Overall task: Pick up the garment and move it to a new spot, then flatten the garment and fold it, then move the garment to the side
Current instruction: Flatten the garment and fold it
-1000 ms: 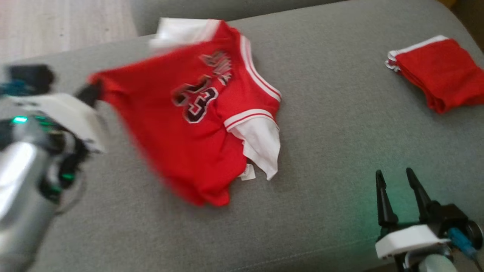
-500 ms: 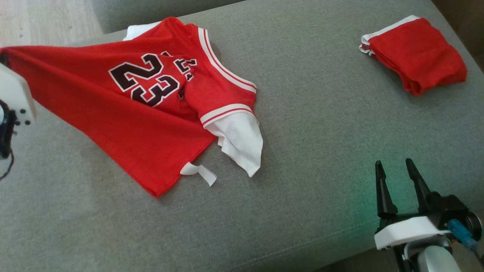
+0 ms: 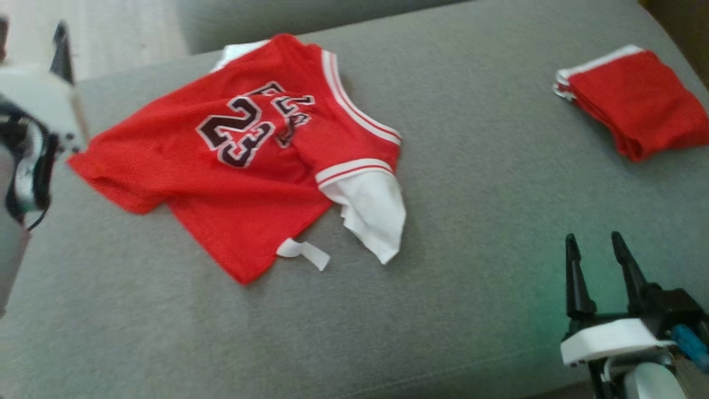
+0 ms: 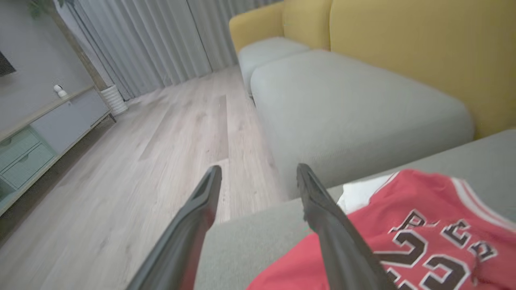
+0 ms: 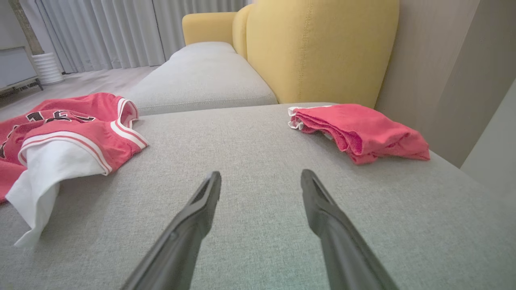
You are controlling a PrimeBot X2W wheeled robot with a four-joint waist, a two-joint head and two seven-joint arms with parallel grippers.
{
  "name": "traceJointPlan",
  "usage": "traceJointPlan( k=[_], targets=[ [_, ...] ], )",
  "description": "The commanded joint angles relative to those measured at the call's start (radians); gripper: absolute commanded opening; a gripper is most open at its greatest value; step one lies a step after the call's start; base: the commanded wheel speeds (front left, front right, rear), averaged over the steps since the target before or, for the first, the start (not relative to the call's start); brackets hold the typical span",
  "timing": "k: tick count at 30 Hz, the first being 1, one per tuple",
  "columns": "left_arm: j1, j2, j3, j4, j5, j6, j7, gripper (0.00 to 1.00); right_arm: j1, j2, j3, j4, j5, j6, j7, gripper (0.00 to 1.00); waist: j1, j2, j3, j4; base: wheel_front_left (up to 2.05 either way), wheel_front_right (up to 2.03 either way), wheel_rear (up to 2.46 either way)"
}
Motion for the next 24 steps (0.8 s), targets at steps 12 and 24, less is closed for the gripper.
traceJointPlan(
  k=[12,24],
  targets=[
    [0.320,0.025,0.044,-0.626,-0.074,0.202,0.013,1.00,0.044,-0.007,-0.021,-0.104,-0.044,-0.001,-0.011,1.00,0.0000,0.0000,-0.095,0.167,0.00,0.00,0.00],
    [0.735,-0.121,-0.036,-0.609,-0.074,0.318,-0.259,1.00,0.076,-0.007,-0.018,-0.098,-0.068,-0.001,-0.011,1.00,0.0000,0.0000,-0.124,0.237,0.00,0.00,0.00]
  ],
)
